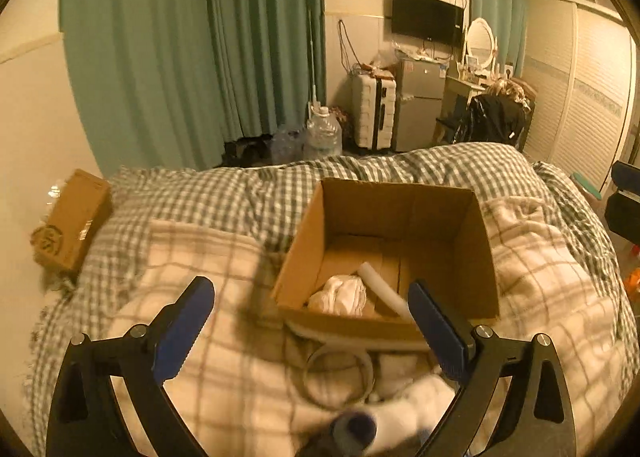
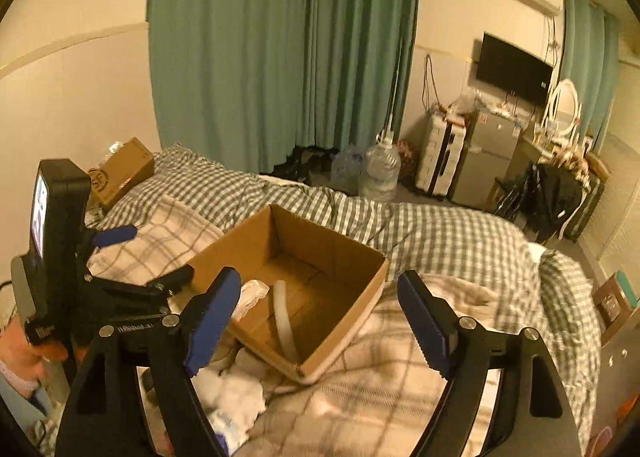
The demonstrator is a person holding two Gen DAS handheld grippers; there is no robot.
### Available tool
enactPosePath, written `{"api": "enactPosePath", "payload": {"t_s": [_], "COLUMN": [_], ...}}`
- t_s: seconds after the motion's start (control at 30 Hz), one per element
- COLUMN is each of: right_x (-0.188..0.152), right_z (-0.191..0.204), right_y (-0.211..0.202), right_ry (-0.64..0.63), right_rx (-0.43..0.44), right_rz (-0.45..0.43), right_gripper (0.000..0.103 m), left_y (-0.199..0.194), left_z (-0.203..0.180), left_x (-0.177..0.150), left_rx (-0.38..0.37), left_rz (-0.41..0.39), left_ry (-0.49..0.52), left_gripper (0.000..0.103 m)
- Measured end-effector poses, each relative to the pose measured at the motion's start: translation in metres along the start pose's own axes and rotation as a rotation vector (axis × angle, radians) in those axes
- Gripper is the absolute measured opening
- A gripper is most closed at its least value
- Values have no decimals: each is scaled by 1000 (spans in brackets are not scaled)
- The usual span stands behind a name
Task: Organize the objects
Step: 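Carry the lace cloth and tube over the cardboard box and open both tools, then grasp the clear swab jar with the left tool while the right tool grasps the blue tissue pack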
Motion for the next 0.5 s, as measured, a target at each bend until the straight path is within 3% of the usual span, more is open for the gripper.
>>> {"api": "enactPosePath", "payload": {"t_s": [0.27,0.5], "right_x": [-45,-113], "right_z": [44,80], "right_y": [-46,-7], "right_ry": [-54,-64], "right_rx": [-5,15], "right_rz": [-17,103], "right_gripper": [81,81], "left_y": [-45,-33], "left_z": [24,27], "left_x": [-60,-133], "left_rx": [46,77], "left_rz": [-27,31], "left_ry": [-47,-77], "left_gripper": [102,102]}}
Point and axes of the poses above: each gripper's, at about its wrist camera, not at the fingertips, and y roughly the way its jaws point, z to its left, x to its top, the point moved 7 cm from there along y, roughly the way its jaws point, and after that the axes turned 15 degrees about z, right-handed, at the moved point
